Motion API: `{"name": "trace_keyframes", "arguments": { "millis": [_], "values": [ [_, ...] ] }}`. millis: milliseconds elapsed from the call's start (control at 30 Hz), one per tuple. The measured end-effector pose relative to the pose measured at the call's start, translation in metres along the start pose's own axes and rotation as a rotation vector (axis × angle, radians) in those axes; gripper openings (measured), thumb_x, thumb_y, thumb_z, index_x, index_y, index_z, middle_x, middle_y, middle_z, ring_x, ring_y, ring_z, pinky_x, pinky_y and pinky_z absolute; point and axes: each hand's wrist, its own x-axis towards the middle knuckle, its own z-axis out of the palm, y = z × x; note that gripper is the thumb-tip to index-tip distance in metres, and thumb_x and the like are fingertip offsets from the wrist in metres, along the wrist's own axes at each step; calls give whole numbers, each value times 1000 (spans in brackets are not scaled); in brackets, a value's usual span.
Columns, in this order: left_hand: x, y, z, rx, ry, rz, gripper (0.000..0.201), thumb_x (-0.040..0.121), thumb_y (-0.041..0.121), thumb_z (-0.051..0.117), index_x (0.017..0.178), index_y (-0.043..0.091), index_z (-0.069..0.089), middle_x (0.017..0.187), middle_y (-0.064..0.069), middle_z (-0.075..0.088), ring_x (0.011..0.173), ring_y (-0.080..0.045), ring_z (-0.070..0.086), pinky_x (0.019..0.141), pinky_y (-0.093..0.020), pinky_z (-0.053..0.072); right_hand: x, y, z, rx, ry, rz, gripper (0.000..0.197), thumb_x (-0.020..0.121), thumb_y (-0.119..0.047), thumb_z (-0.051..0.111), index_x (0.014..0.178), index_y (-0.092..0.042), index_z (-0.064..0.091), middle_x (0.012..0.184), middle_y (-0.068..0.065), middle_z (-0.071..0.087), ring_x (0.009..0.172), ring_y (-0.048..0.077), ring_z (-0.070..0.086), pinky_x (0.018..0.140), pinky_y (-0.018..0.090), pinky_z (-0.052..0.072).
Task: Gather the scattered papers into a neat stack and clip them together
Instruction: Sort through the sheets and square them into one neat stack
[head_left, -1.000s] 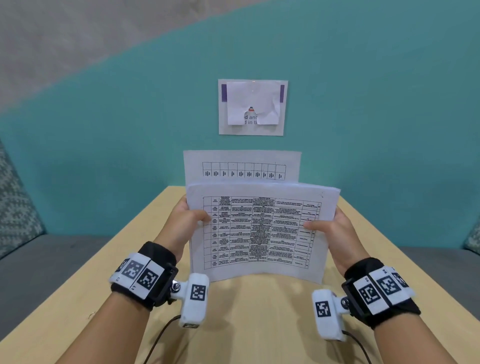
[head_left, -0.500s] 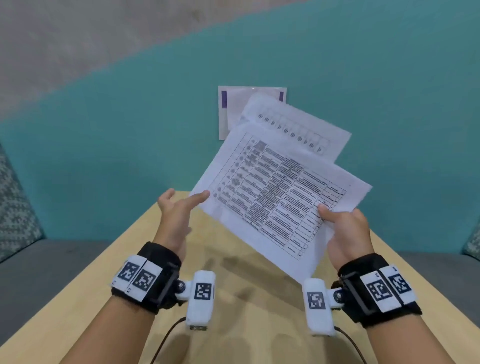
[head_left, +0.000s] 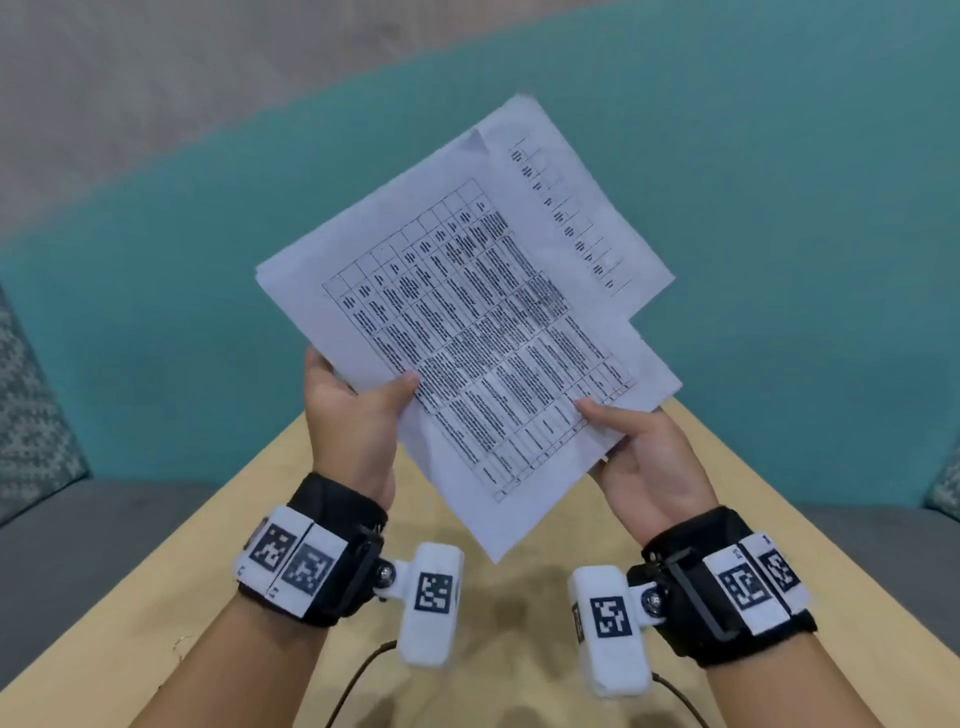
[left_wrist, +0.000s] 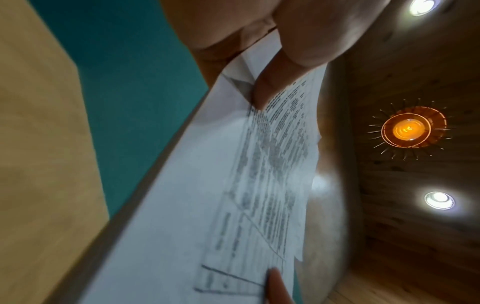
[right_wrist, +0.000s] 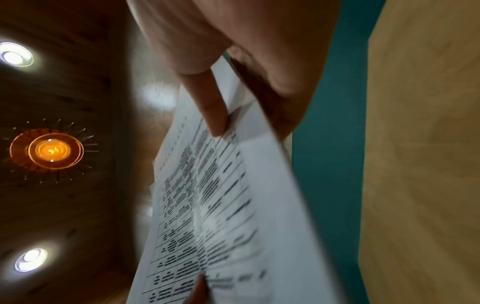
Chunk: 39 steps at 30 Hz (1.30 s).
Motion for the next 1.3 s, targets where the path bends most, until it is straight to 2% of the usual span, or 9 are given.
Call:
{"name": "trace_keyframes", "arguments": {
  "millis": [100,233,367,500,733,933,1100,1200,1300],
  "values": [
    [10,4,-10,28,21,-15,63,82,-30,59,118,22,52,109,4,71,99,-16,73,87,-40,61,-2,-12,-3,-38,35,3,41,90,-23,68,129,-13,66,126,7,71,122,32,63,106,46,45],
    [21,4,-25,58,-30,-154,60,83,-30,56,111,23,59,126,-8,70,115,-34,69,96,-49,58,-6,-33,-13,-115,56,41,31,95,-45,59,104,-20,75,96,0,76,92,21,67,84,38,47],
    [24,-1,-29,73,-77,-250,63,82,-30,54,126,15,59,128,-11,71,116,-36,69,100,-54,56,-6,-37,-18,-224,102,53,14,95,-27,64,90,-17,71,74,-1,74,68,16,71,75,37,53],
    [24,-6,-29,55,-72,-298,65,83,-29,53,136,9,57,126,-10,73,114,-34,70,96,-52,58,-3,-36,-17,-171,270,-44,8,95,-22,67,93,-15,70,81,-1,76,70,17,68,74,39,55],
    [25,-10,-31,1,-40,-335,64,82,-26,53,134,10,60,124,-9,75,113,-34,71,94,-50,59,-1,-29,-15,-101,267,-52,12,92,-20,71,93,-13,62,90,3,76,75,20,66,71,40,55],
    [16,-34,-32,34,-172,-622,44,87,-14,55,125,3,68,122,-20,74,113,-45,69,100,-61,54,0,-22,-14,-262,249,-70,18,93,-12,69,110,-8,72,95,7,77,68,17,66,68,34,55],
    [11,-67,-44,308,-180,-658,44,82,-23,60,115,3,71,116,-17,77,106,-40,72,100,-54,55,4,-8,-33,-557,280,51,12,93,-5,67,104,-4,72,83,10,73,44,11,63,40,18,47],
    [9,-77,-52,364,-207,-746,41,86,-27,53,110,2,69,106,-17,77,92,-37,73,76,-44,63,5,-2,-44,-656,293,82,13,91,-5,70,103,-5,74,81,8,73,44,12,62,42,20,49],
    [8,-85,-58,434,-214,-788,43,86,-27,53,115,0,68,110,-22,76,101,-44,71,91,-56,58,7,-1,-47,-700,286,49,9,90,-6,71,97,-8,76,84,8,74,54,19,63,51,25,55]
  ]
}}
